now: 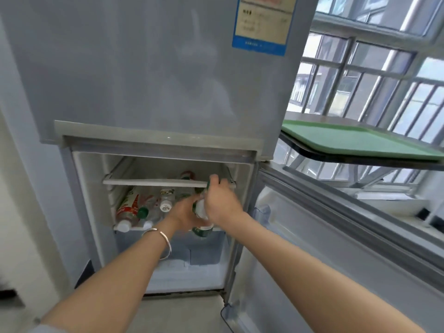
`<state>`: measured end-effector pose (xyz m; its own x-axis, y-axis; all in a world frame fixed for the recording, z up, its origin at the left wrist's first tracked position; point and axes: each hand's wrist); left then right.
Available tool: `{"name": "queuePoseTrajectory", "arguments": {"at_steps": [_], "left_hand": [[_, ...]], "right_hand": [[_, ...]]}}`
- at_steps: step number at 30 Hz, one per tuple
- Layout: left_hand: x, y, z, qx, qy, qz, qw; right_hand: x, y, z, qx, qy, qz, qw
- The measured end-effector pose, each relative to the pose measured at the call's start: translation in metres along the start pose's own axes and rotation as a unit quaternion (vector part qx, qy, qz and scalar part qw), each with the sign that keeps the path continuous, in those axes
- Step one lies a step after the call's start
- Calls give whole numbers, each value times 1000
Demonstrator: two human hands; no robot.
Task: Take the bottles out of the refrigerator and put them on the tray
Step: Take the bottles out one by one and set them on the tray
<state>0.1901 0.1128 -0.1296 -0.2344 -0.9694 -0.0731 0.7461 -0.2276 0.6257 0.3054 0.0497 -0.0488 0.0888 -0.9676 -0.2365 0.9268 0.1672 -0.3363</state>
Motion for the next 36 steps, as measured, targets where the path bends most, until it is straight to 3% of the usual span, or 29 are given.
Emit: {"name": "queuePoseTrajectory", "arguments": {"at_steps": [4, 8, 12, 15, 18, 21, 24, 30, 33, 36], "left_hand": [[20, 31, 27, 139, 6, 9, 990], [42, 94, 73, 266, -69, 23, 961], [53, 160, 112, 248, -165, -9, 954], [51, 208, 136, 207, -195, -41, 958], [41, 249, 160, 196, -206, -92, 954], [22, 296, 170, 252, -168, -141, 943], [-6, 344, 159, 320, -63, -160, 932], [-73, 385, 104, 334, 134, -162, 919], [-100, 380, 77, 281, 169, -143, 934], [-126, 370, 57, 302, 165, -95, 934]], "right_hand": [[10, -9, 45, 33, 31, 69, 997], [16, -2, 111, -40, 105, 90, 990], [24, 23, 165, -139, 190, 95, 967], [34, 52, 200, -257, 211, 72, 940], [39, 79, 223, -305, 237, 86, 919], [36, 104, 237, -267, 269, 128, 917], [18, 130, 243, -189, 278, 135, 932], [-65, 174, 238, -164, 219, -15, 962], [-112, 186, 230, -177, 172, -62, 967], [-152, 198, 222, -239, 106, -96, 961]]}}
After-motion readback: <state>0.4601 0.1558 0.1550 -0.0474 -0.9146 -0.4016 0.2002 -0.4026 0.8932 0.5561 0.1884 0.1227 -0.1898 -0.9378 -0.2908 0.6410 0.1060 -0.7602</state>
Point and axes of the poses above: each hand's wrist, its own x-axis away from the middle knuckle, its own z-axis out of the back of the hand, y = z × x, and after that the axes turned 1 degree about -x, right-handed
